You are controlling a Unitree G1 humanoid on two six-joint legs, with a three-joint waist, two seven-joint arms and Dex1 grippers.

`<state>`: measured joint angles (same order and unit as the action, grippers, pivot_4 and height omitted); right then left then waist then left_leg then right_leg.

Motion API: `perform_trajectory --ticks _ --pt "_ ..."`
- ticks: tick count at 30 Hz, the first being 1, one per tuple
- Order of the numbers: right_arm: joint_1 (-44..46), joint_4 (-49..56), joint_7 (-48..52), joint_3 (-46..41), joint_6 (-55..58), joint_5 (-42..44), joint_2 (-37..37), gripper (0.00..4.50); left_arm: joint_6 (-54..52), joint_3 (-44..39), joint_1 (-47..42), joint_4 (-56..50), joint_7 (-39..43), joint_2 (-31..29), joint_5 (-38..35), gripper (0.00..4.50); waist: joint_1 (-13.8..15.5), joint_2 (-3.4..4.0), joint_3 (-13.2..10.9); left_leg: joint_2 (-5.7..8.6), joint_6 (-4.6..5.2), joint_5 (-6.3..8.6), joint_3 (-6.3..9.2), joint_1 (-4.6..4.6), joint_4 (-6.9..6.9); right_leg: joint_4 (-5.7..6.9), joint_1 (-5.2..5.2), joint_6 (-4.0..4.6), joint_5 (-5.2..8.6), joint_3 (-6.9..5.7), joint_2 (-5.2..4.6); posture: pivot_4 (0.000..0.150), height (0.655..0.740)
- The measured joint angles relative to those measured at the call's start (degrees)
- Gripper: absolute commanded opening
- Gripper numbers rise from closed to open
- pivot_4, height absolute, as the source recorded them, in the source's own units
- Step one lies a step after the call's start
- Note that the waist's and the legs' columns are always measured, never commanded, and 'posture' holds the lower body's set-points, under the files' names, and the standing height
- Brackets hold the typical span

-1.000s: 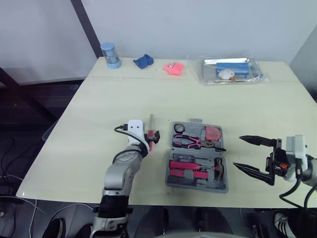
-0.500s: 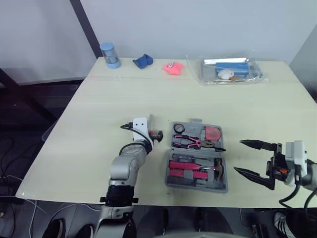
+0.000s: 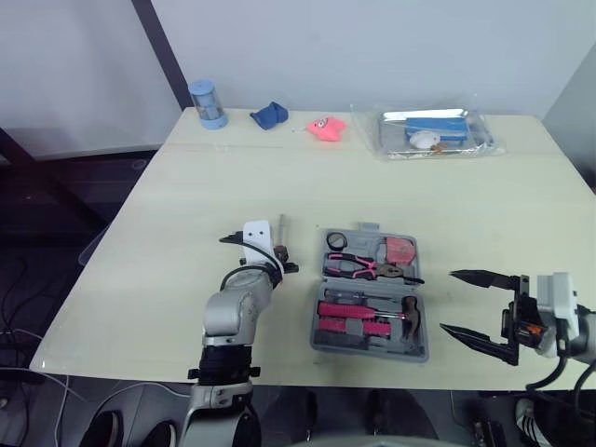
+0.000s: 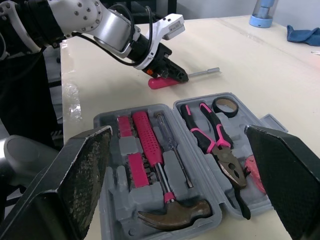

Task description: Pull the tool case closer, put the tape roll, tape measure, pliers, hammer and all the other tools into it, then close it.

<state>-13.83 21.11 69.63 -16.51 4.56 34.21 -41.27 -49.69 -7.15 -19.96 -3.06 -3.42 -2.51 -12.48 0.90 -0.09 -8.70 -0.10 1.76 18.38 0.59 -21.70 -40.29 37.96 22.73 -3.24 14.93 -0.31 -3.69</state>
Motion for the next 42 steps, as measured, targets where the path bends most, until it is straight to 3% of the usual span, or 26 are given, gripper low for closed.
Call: perform_trajectory --ticks 7,12,19,24,26,31,42 --pt "-0.3 0.0 0.7 0.2 -0.1 0.1 0.0 4.5 -0.9 0.0 0.5 -0.7 2.2 -2.1 -0.2 0.58 -0.2 0.0 0.0 -0.01 0.0 0.0 -0.01 0.01 0.0 0.0 0.0 0.0 0.0 0.02 0.02 0.15 0.74" --pt "-0.1 0.0 1.1 0.4 0.0 0.2 0.0 4.5 -1.8 1.2 2.5 -2.8 10.2 -9.9 -1.6 0.58 -0.2 -0.02 0.0 -0.03 -0.02 -0.01 0.01 -0.02 0.01 0.0 0.04 0.01 0.01 0.03 0.03 0.15 0.74" --pt "0.3 -1.0 0.4 0.3 0.5 1.7 0.1 4.5 4.4 2.6 4.0 -6.1 28.5 -26.3 -4.0 0.58 0.1 -0.03 0.0 -0.02 -0.03 -0.02 0.04 -0.05 0.01 -0.04 0.04 0.02 0.01 0.05 -0.05 0.15 0.74" --pt "-0.2 -1.0 0.1 0.1 0.6 2.3 0.1 4.5 13.0 4.7 4.0 -7.2 48.1 -36.3 -8.2 0.58 -0.1 -0.06 -0.1 -0.05 -0.04 -0.01 0.02 -0.05 0.04 -0.07 0.06 0.04 0.02 0.07 -0.04 0.15 0.74" --pt "-0.8 -1.2 0.2 -0.2 0.6 2.3 0.0 4.5 17.1 6.5 4.1 -9.9 60.0 -40.8 -10.8 0.58 -0.1 0.0 -0.1 -0.04 -0.03 -0.01 -0.01 -0.05 0.06 -0.09 0.06 0.03 0.02 0.09 -0.05 0.15 0.74" --pt "-2.2 -1.5 0.9 -2.1 0.6 2.6 -0.7 4.5 21.6 11.4 3.1 -11.6 72.6 -44.6 -12.0 0.58 0.0 -0.01 -0.1 -0.04 0.01 0.01 -0.02 -0.05 0.05 -0.07 0.05 0.03 0.02 0.06 0.01 0.15 0.74" --pt "-6.2 -1.6 2.5 -5.9 0.6 3.5 -1.7 4.5 13.7 27.3 -8.2 -16.7 76.9 -43.2 -9.2 0.58 -0.4 -0.06 -0.2 -0.08 0.3 0.17 -0.06 -0.02 0.04 -0.04 0.05 0.01 0.02 0.04 0.26 0.15 0.74"
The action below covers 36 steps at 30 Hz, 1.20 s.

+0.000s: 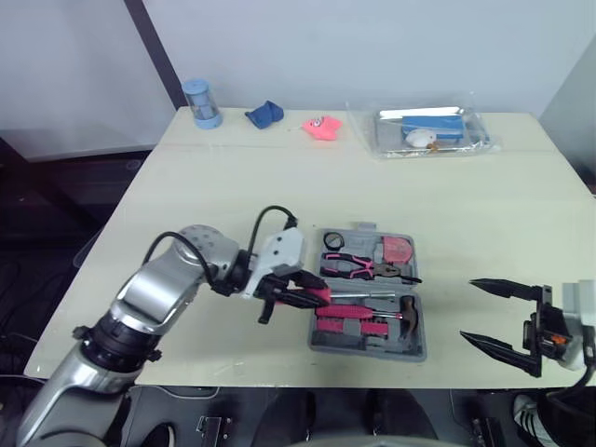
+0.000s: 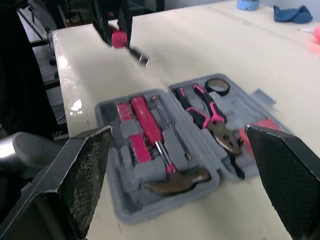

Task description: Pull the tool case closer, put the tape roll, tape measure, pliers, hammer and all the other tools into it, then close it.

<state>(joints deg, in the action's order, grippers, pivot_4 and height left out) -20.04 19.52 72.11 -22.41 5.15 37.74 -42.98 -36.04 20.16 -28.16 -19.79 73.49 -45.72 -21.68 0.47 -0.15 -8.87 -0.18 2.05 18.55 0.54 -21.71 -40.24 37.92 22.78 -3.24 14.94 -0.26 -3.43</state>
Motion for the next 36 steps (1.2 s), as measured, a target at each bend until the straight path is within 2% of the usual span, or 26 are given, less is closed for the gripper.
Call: perform_trajectory --ticks 8,11,19,36 --pt "-2.3 0.3 1.4 -1.1 0.0 0.2 -0.7 4.5 -1.0 7.0 -1.5 -0.1 -3.2 2.6 6.4 0.58 0.3 -0.04 0.0 0.02 0.0 0.0 0.01 -0.01 -0.02 0.0 -0.01 0.0 0.0 0.02 0.01 0.15 0.74" --pt "-3.4 0.7 1.7 -1.1 0.4 0.1 -0.7 4.5 -4.4 11.7 -2.2 -2.4 -5.4 3.6 10.3 0.58 0.3 -0.04 0.0 0.0 0.0 0.0 0.01 0.0 -0.02 0.01 -0.01 0.0 0.0 0.03 0.01 0.15 0.74" --pt "-4.6 0.7 4.1 -1.1 0.5 -0.1 -2.1 4.5 -11.2 17.8 -2.2 -6.7 -9.9 6.9 13.7 0.58 0.4 -0.04 0.0 0.0 0.0 0.0 0.02 0.01 -0.04 0.04 -0.01 0.0 0.0 0.03 0.01 0.15 0.74" --pt "-3.2 -0.4 5.5 -0.9 0.6 -0.7 -2.7 4.5 -20.2 26.7 -6.6 -6.1 -15.8 12.4 18.3 0.58 0.4 -0.04 0.0 0.01 -0.01 -0.01 0.04 0.0 -0.06 0.03 -0.02 0.0 0.0 0.04 0.01 0.15 0.74"
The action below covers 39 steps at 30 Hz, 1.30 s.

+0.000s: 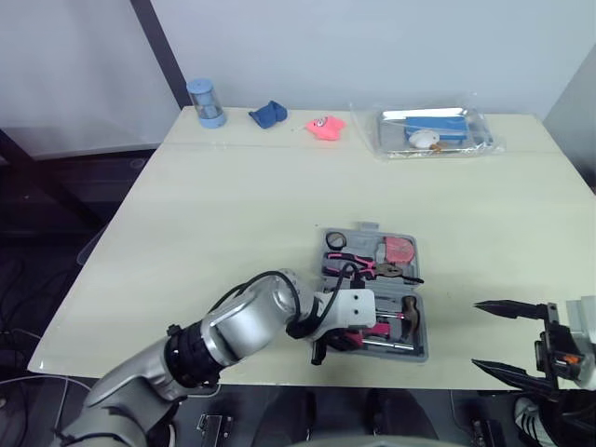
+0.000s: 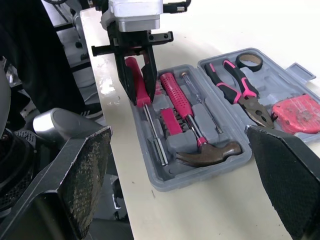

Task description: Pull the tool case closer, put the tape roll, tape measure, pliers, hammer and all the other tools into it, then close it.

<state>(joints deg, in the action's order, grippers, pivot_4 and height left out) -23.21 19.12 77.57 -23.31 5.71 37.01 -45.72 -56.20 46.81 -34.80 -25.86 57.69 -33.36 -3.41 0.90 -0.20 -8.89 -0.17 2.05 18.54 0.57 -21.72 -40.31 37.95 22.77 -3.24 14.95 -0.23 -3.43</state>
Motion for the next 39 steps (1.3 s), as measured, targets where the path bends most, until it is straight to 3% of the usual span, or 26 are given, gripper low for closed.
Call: perform_trajectory --ticks 22,30,39 --pt "-2.2 -0.3 1.9 0.0 -1.5 -1.8 -0.2 4.5 -0.8 2.5 -2.3 4.2 0.0 3.3 -0.2 0.58 0.0 0.01 0.0 0.01 -0.01 0.0 -0.01 0.0 -0.01 0.0 0.0 0.0 0.0 0.01 -0.01 0.15 0.74" --pt "-1.3 -1.4 2.2 0.0 -2.2 -2.3 -0.2 4.5 -1.7 2.4 -2.4 4.3 0.3 3.6 -1.9 4.44 0.0 0.01 0.0 0.01 -0.03 -0.01 -0.01 0.01 -0.02 0.01 -0.01 0.0 0.0 0.01 -0.01 0.15 0.74" --pt "-0.4 -2.1 2.2 0.0 -2.2 -2.7 -0.2 4.5 -2.1 -0.1 -3.3 3.4 2.2 0.6 -5.1 4.49 -0.1 0.02 0.0 0.0 -0.18 -0.1 -0.01 0.02 -0.02 0.01 -0.01 0.0 0.0 0.01 -0.01 0.15 0.74"
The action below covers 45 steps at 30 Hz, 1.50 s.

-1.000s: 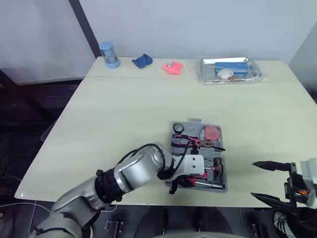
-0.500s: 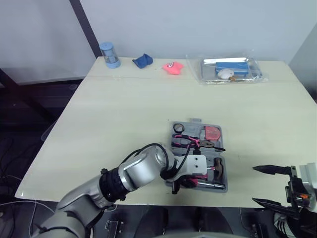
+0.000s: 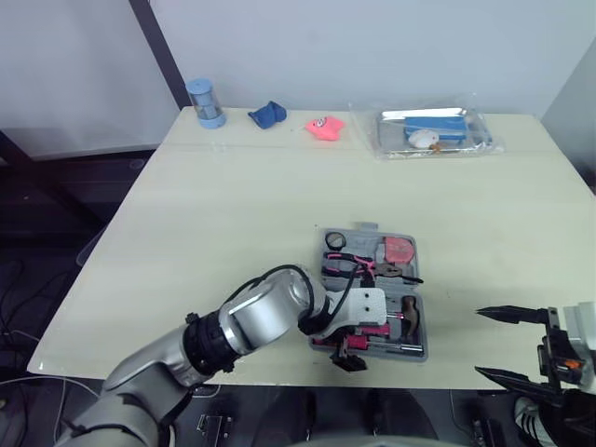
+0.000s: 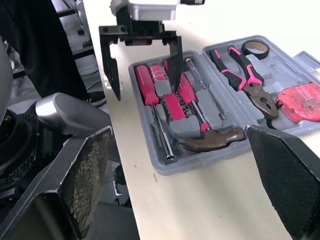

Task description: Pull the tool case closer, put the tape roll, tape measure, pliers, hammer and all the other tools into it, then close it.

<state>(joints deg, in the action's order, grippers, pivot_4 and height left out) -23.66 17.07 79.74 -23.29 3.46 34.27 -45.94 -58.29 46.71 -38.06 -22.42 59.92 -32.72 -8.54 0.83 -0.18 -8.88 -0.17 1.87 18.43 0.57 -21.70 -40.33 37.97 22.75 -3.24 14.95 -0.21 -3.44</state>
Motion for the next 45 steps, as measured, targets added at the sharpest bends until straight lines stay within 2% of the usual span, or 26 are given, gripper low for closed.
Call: perform_trajectory --ticks 4,8,9,11,12,13,14,16,17,20,29,39,45 --pt "0.1 -0.1 0.0 0.0 0.0 -0.2 0.0 4.5 3.0 -3.7 0.2 -0.7 2.9 -2.6 -2.9 4.49 0.0 0.0 0.0 0.0 -0.02 -0.01 -0.01 0.0 0.0 0.0 0.0 0.0 0.0 0.0 -0.01 0.15 0.74" --pt "0.6 -0.3 -0.1 0.1 -0.1 -0.6 0.1 4.5 18.5 -13.2 6.4 4.2 5.8 -3.1 -6.3 4.49 0.0 0.01 0.0 -0.01 -0.07 -0.04 -0.02 0.01 0.0 -0.01 0.0 0.01 0.0 0.0 -0.04 0.15 0.74" --pt "0.6 -0.3 -0.1 0.1 -0.1 -0.6 0.1 4.5 19.2 -13.3 6.6 4.6 5.8 -3.0 -6.3 4.08 0.0 0.01 0.0 -0.01 -0.07 -0.04 -0.01 0.0 -0.01 -0.01 0.0 0.01 0.0 -0.01 -0.04 0.15 0.74" --pt "1.0 -0.4 -0.1 0.1 -0.1 -0.7 0.1 4.5 24.0 -14.5 7.9 6.2 6.2 -2.6 -6.3 3.85 0.0 0.01 0.0 0.01 -0.07 -0.04 -0.02 0.0 -0.01 -0.01 0.0 0.01 0.0 0.0 -0.05 0.15 0.74" --pt "1.4 -0.7 -0.1 0.2 -0.2 -0.8 0.1 4.5 30.0 -15.5 9.8 8.4 7.4 -2.1 -6.3 3.53 0.1 0.01 0.0 0.01 -0.07 -0.04 -0.02 -0.01 -0.01 -0.03 0.0 0.01 0.0 -0.01 -0.05 0.15 0.74" --pt "1.5 -0.8 -0.1 0.3 -0.4 -0.8 0.2 4.5 31.8 -16.1 10.7 9.3 8.1 -1.8 -6.8 3.01 0.0 0.01 0.0 0.01 -0.07 -0.04 -0.03 0.0 0.0 -0.02 0.0 0.0 0.0 0.0 -0.05 0.15 0.74" --pt "1.6 -0.9 -0.1 0.5 -0.5 -1.0 0.3 4.5 33.7 -17.3 12.1 10.4 8.9 -1.2 -7.9 2.79 0.0 0.01 0.0 0.01 -0.06 -0.03 -0.02 -0.01 0.0 -0.02 0.01 0.01 0.0 -0.01 -0.05 0.15 0.74" --pt "2.0 -1.3 -0.2 1.1 -0.7 -1.1 0.6 4.5 38.0 -19.0 14.4 12.4 10.7 0.7 -9.7 2.02 0.0 0.01 0.0 0.01 -0.02 -0.01 -0.02 -0.01 0.0 -0.02 0.0 0.0 0.0 -0.02 -0.05 0.15 0.74" --pt "2.0 -1.4 -0.3 1.2 -0.8 -1.2 0.7 4.5 38.4 -19.1 14.6 12.5 10.9 0.8 -9.7 1.44 0.0 0.01 0.0 0.01 -0.01 -0.01 -0.02 -0.01 0.0 -0.01 0.0 0.0 0.0 -0.02 -0.06 0.15 0.74" --pt "2.2 -1.6 -0.3 1.7 -1.2 -1.2 0.8 4.5 43.8 -19.1 16.2 14.6 12.8 1.7 -9.4 0.12 0.0 0.02 0.0 0.01 0.04 0.03 -0.02 0.01 0.0 0.0 0.0 0.0 0.0 -0.02 -0.05 0.15 0.74" --pt "2.4 -2.0 -0.5 2.2 -1.5 -1.4 0.8 4.5 56.1 -18.2 16.9 25.2 14.4 4.7 -3.0 0.04 0.0 0.03 0.0 0.02 0.17 0.1 -0.03 0.02 0.0 0.0 0.0 0.0 -0.01 -0.02 -0.02 0.15 0.74" --pt "2.3 -2.1 -1.2 2.2 -2.5 -1.9 1.3 4.5 61.2 -16.9 16.8 32.3 13.6 8.0 2.7 0.04 0.0 0.03 0.0 0.02 0.18 0.1 -0.03 0.02 0.0 0.0 0.0 -0.01 -0.01 -0.03 -0.02 0.15 0.74" --pt "2.3 -2.4 -1.4 2.2 -2.6 -2.1 1.3 4.5 62.5 -16.9 16.5 33.8 14.0 7.9 4.0 0.04 0.0 0.04 0.0 0.02 0.18 0.1 -0.02 0.03 0.0 0.01 -0.01 -0.01 -0.01 -0.03 -0.02 0.15 0.74"
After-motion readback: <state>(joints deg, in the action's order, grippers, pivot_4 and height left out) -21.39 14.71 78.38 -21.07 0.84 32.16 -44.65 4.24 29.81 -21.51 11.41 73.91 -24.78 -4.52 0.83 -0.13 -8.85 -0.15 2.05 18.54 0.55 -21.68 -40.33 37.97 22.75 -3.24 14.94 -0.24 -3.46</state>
